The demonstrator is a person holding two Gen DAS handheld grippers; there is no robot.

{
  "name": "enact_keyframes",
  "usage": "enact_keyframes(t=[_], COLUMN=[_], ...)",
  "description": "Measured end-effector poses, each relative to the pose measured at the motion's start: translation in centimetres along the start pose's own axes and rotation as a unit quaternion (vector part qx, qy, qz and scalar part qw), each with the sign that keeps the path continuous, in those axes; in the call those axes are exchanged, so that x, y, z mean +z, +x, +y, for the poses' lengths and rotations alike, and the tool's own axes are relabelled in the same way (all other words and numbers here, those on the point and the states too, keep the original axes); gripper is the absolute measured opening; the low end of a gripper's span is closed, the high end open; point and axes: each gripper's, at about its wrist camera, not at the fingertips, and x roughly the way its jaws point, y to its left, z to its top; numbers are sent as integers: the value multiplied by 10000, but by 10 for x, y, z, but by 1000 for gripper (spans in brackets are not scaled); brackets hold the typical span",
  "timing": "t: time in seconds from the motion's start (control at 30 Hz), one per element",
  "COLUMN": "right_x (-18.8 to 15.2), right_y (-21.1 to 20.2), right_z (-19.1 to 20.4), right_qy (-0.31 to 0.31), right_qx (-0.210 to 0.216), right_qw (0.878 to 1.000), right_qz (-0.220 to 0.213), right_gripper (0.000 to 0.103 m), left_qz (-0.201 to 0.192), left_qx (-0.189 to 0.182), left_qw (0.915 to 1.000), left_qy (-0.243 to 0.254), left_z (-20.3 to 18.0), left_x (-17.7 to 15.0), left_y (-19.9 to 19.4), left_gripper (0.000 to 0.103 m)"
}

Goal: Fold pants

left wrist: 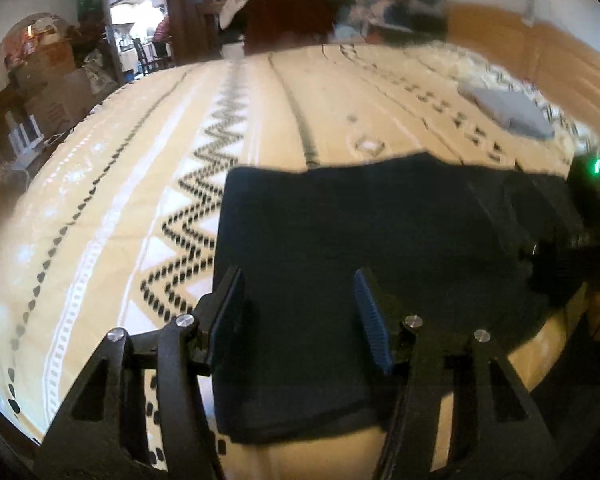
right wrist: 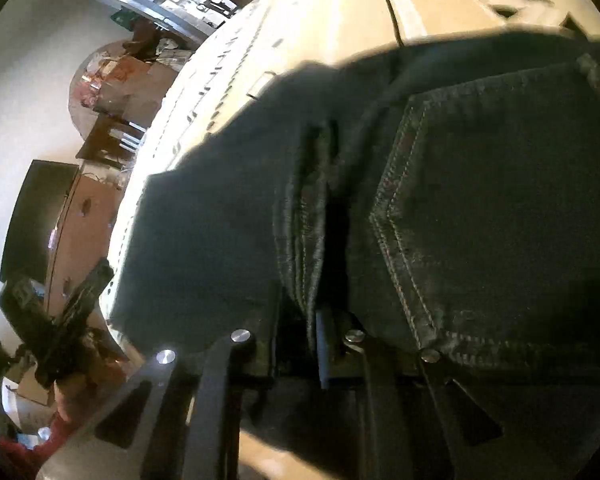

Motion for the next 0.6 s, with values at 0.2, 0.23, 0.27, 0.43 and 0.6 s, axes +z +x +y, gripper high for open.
enact_keyframes(t=[0.2, 0.23, 0.27, 0.43, 0.6], right_x=[5, 5, 7, 42, 83], right_y=[-28, -38, -49, -32, 82], right_z=[38, 44, 51, 105, 173], right_qy=[-1116, -1272, -1365, -1849, -2036], right_qx=[-773, -906, -930, -97, 1567], right_qw=[9905, 9872, 9852, 9814, 9646], right_qz=[-205, -324, -471, -515, 591], right_gripper=[31, 31, 31, 6, 5], left_qz=[296, 277, 252, -16, 186], left_qx=[282, 322, 327, -110, -174], left_qw=[9973, 9970, 9968, 9970, 9945], left_qy=[-605, -642, -688, -765, -1019], left_z=[42, 45, 47, 36, 37], left_x=[-28, -29, -30, -31, -38], left_y=[12, 10, 7, -18, -6], left_gripper=[75, 75, 73, 61, 48])
